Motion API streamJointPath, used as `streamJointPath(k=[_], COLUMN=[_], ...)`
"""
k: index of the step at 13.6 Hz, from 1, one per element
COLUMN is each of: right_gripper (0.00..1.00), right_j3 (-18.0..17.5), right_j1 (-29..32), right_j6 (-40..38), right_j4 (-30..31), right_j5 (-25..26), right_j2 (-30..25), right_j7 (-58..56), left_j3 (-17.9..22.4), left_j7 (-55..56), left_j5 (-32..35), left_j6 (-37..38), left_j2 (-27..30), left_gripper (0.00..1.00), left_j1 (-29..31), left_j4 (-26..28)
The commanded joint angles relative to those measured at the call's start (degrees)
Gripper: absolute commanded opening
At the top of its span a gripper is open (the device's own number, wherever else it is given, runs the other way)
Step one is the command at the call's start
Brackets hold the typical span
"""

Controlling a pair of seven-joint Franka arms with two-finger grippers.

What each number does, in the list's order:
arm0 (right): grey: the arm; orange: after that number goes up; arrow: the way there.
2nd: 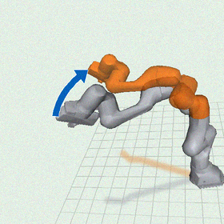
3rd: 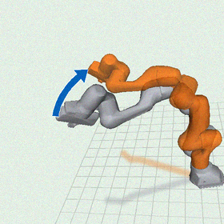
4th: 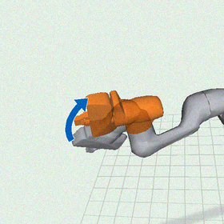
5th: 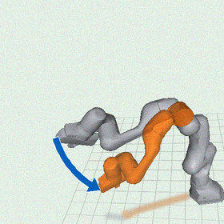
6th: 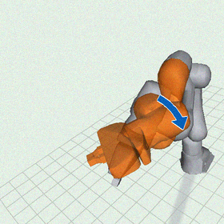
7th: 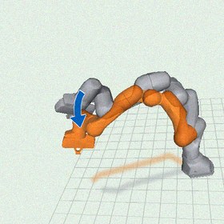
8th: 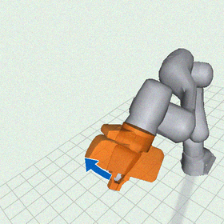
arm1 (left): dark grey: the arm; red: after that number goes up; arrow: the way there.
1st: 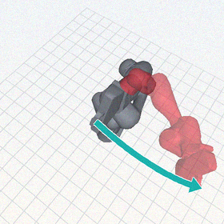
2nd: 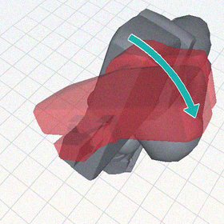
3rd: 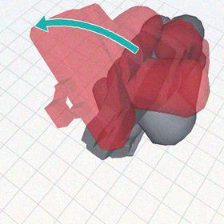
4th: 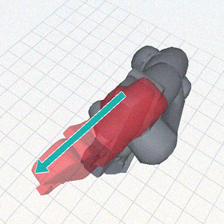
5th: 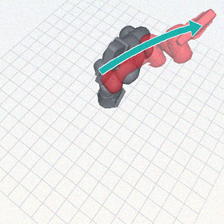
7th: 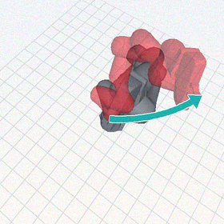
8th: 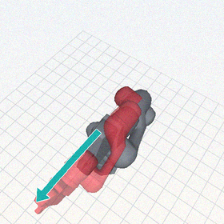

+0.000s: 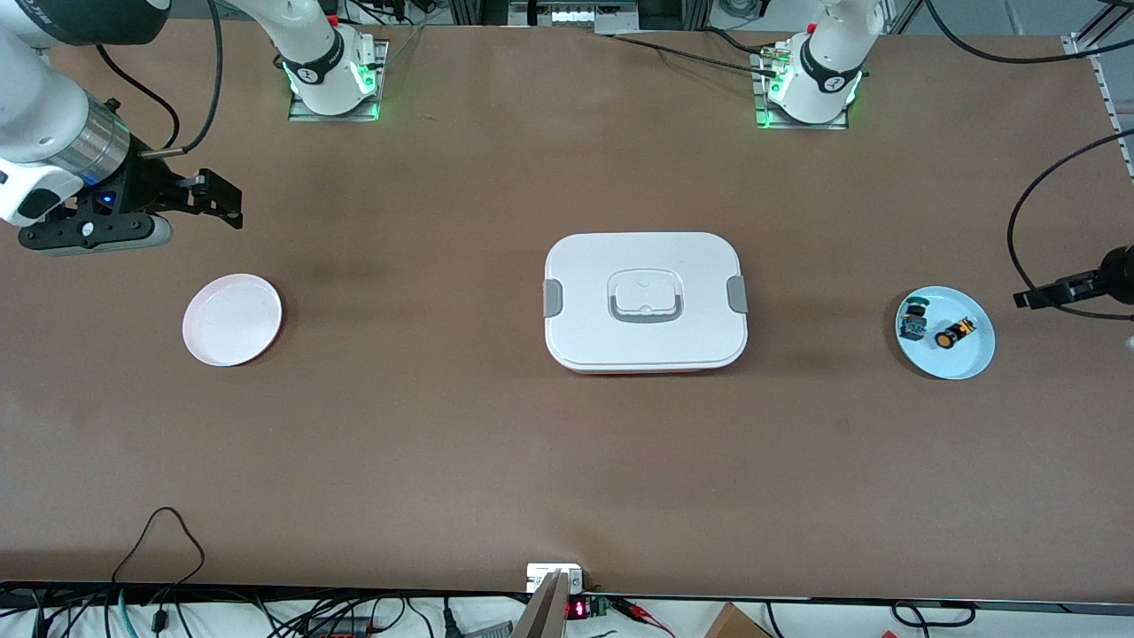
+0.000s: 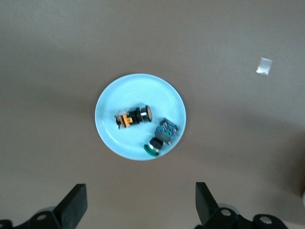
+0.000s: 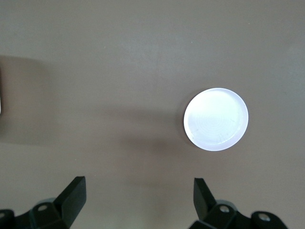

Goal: Transfer orange switch to right arm and place
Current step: 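Lower the left gripper onto the orange switch on the blue plate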

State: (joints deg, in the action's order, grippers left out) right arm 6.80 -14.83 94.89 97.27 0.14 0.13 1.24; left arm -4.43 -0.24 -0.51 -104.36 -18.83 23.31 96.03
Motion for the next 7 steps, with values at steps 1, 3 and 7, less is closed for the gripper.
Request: streamJointPath(k=[1,3,7], right_gripper=[1.0,1.0,1.0], right_j3=[0.05,0.05,0.05], right_j1=[-0.37,-0.55,-0.46], right_j6=[-0.23,-0.23,-0.23], right_j4=[-0.42,-0.42,-0.42], right_j5=[0.3,0.3,0.3], right_j2=[-0.57,-0.57,-0.48], right_j7=[0.34,0.34,0.34], left_j3=[-0.49,-0.49,-0.49], left_j7=[0.67,0.68,-0.02], left_j5=[-0.72,-0.72,-0.72], left_j6=[-9.6,-16.28,-31.74], left_j2=[-0.33,-1.64,-4.54], left_gripper=[1.0,1.0,1.0], left_j1=[0.86,1.04,1.39], left_j4=[7.13,11.62,19.1])
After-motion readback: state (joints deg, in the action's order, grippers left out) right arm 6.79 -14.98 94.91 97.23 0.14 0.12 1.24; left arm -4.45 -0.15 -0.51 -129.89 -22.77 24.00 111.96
